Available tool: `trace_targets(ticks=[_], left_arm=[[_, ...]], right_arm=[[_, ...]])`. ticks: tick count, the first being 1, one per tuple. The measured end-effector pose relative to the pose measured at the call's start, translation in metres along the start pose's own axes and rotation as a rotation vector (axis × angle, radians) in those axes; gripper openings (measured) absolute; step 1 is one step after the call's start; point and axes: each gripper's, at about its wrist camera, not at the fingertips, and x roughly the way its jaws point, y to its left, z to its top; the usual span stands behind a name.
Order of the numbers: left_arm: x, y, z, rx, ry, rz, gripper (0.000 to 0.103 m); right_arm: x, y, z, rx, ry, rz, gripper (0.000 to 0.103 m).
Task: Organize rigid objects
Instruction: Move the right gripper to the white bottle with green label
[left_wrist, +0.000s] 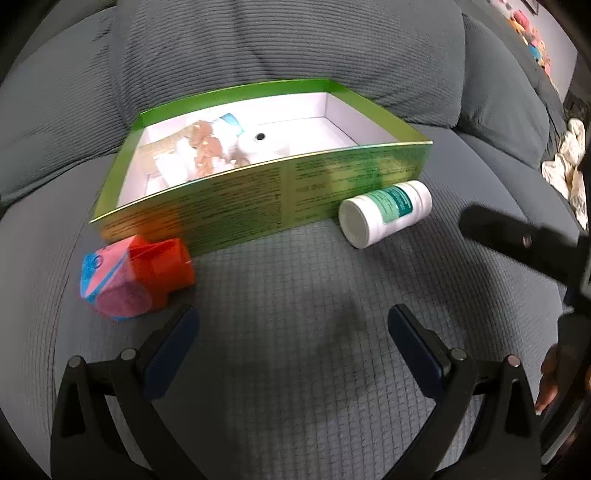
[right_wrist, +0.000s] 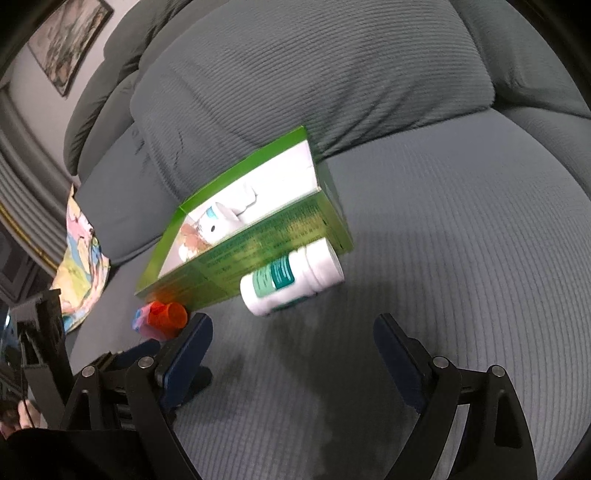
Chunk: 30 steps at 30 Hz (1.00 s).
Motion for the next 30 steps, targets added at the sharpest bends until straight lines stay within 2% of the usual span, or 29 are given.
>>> trace_targets(ticks=[9,16,19,25,30], left_arm=[[0.013,-0.013,0.017,0.010,-0.012,-0.003,0.102],[0.027,-0.025,0.032,0.006,-0.025,-0.030,0.102],[0.029,-0.031,0.034,0.009,-0.033,-0.062,0.102],[0.037,-0.037,0.037,0.028,-0.046,-0.076,0.102],[0.040,-0.037,0.041,0.033,-0.067,-0.084,0.100]], right_arm=[[0.010,0.009,0.029,-0.090,0.025,0.048,0.090],[0.027,0.001,0.033,-0.123,0.064,0.050,0.090],[0.031,-0.004,0.035,-0.111,0.060,0.050,0.090],[0.038,-0.013,0.034,-0.061,0.044,0.069,0.090],[0.050,-0.010,0.031,-0.071,0.054,0.069,0.090]])
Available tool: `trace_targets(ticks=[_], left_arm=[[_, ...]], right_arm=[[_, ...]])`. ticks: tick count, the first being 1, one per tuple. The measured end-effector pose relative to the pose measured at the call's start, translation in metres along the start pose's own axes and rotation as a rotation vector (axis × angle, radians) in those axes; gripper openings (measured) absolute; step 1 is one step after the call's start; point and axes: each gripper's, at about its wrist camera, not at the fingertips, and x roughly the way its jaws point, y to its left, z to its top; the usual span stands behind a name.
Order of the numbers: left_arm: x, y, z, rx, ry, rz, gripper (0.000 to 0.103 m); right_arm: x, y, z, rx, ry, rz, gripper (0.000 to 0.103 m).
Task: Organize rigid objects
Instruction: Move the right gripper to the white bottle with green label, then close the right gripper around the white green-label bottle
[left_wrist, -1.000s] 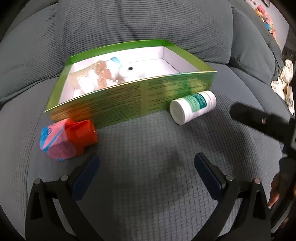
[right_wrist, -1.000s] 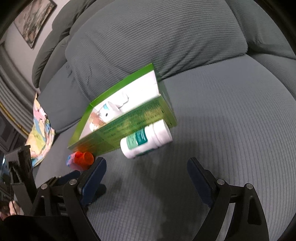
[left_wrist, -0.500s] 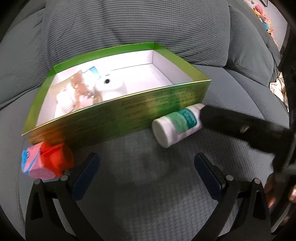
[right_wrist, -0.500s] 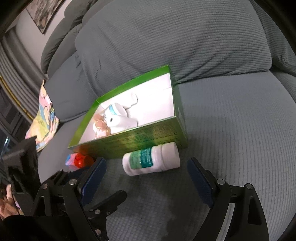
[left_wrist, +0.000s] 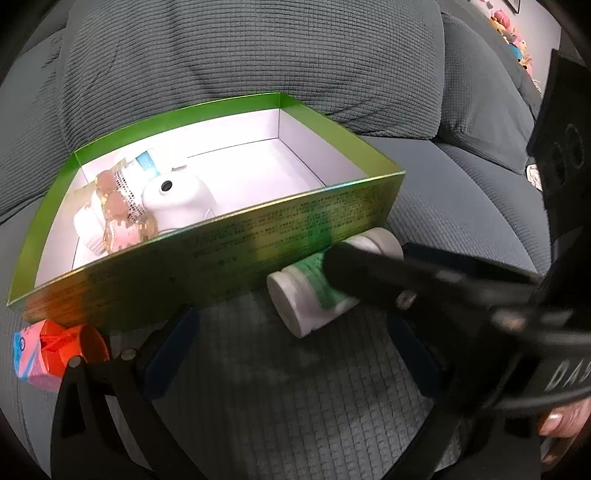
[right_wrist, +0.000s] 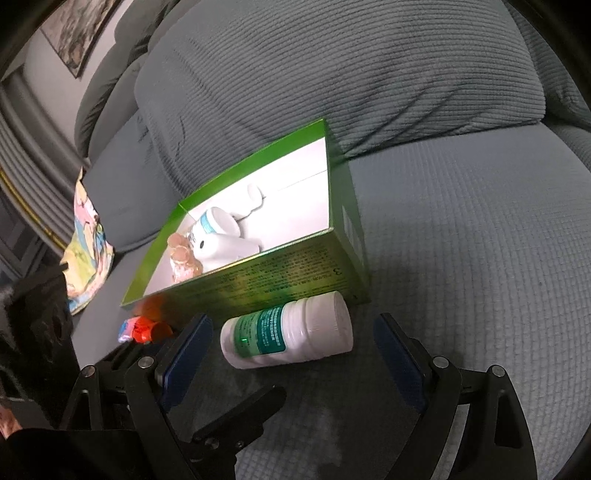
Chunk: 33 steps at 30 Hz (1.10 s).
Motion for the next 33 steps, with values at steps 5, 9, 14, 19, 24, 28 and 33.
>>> trace_targets(ticks=[5,9,14,19,24,28,33], left_arm=[[0.002,-0.003,0.003,0.012,-0.011,-0.013,0.093],[0.002,-0.004,0.002,0.015,-0.010,-0.019,0.093],[0.003,-0.004,0.001,0.007,-0.006,-0.031,0.078],[0.008,0.000,0.000,-0.012,0.004,-0.051,0.070],[0.012,0.006,-0.005,-0.030,0.014,-0.101,0.060],[0.012,0.002,-0.007,-0.012,0.013,-0.098,0.059],[0.009,0.001,-0.006,-0.011,0.005,-0.092,0.057]], right_arm=[[0.009,0.002,-0.001,-0.007,0.015,0.009,0.090],[0.010,0.003,-0.001,-0.011,0.012,0.009,0.090],[0.011,0.003,0.000,-0.014,0.007,0.019,0.090],[0.015,0.003,-0.001,-0.018,0.022,0.033,0.077],[0.019,0.001,-0.002,-0.020,0.034,0.034,0.067],[0.020,-0.001,-0.003,-0.021,0.032,0.043,0.065],[0.018,0.000,-0.005,-0.025,0.017,0.033,0.063]])
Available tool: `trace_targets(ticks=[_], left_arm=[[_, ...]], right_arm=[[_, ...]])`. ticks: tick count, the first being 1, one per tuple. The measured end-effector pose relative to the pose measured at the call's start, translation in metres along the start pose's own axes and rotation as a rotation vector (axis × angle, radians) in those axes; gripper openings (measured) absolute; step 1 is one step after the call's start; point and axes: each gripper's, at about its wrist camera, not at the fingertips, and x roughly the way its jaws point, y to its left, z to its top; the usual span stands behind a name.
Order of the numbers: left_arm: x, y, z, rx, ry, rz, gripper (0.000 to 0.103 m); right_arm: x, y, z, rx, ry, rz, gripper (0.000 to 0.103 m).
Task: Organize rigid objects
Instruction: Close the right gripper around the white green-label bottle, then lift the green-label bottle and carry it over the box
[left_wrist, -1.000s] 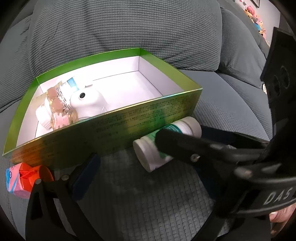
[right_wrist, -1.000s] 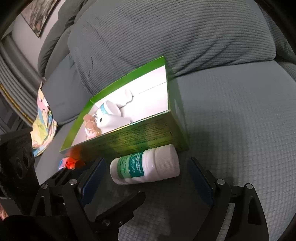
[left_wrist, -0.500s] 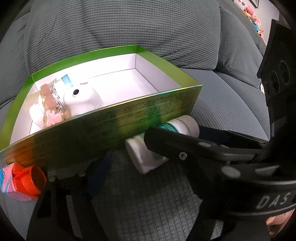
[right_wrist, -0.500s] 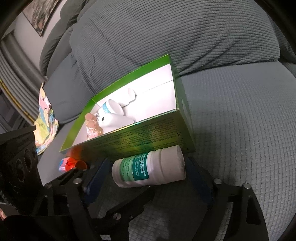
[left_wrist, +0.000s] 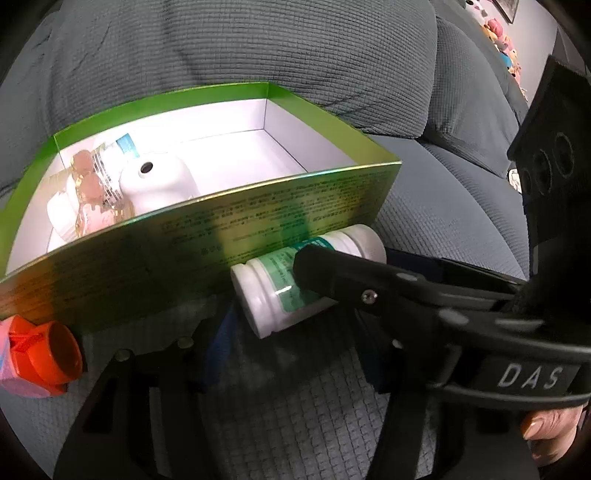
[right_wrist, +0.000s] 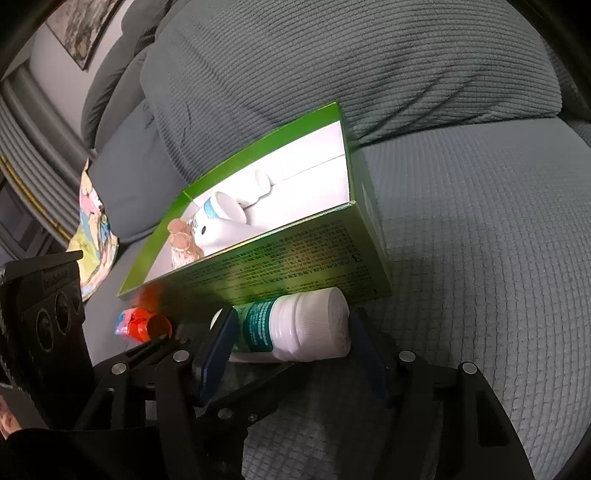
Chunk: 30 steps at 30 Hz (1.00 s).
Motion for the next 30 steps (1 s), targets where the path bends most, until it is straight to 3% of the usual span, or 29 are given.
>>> trace_targets(ticks=[14,30], left_arm=[[-0.041,-0.005,0.004,0.058,-0.068,0.055,0.057],[-0.128,0.024,-0.004,0.032,-0.169,0.086,0.057]], right_arm=[[-0.025,0.028,-0.005,-0.046,-0.068,-0.011,0.063],[-0.058,0.117,-0.005,-0.147,-0.121,0.011,0.063]])
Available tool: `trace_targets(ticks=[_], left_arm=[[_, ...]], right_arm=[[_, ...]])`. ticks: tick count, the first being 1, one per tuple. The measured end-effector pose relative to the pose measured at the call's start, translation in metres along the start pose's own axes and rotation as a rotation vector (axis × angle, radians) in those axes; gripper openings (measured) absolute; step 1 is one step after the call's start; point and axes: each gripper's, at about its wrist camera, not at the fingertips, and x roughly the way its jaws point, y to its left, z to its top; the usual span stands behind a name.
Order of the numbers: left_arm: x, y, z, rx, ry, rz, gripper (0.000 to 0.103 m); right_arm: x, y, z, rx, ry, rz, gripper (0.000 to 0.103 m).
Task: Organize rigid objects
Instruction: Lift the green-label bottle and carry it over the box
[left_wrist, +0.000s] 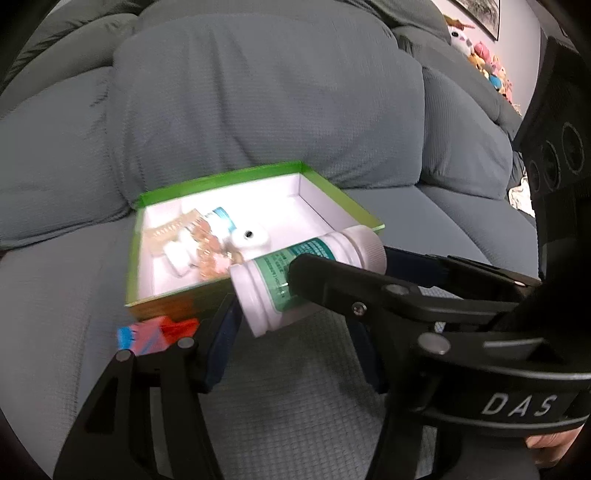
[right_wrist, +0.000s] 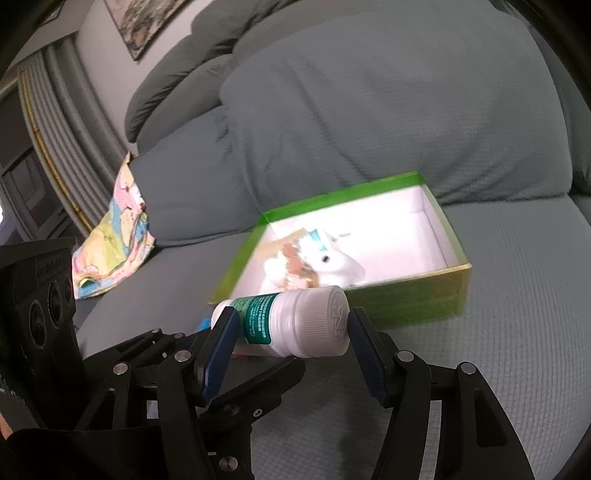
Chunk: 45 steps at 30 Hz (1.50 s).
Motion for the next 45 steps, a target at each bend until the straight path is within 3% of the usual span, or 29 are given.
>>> trace_targets(ticks=[11,23,45], left_arm=[[-0.026,0.027,0.010,-0.045,-0.056,0.011,0.057],[-0.023,0.047,0.036,-0.043,-0.094,0.018,0.057],[0.049,0.047,0.059,-0.024,-0.025,-0.014,0.056]], right_arm=[[-0.001,0.042,0.019,-0.084,-0.006,0.020,0.063],[0.011,0.060,0.050,-0.137,-0.036,0.012,0.063],[0.056,0.004,0.073,-0.089,0.007,-0.036,0.063]])
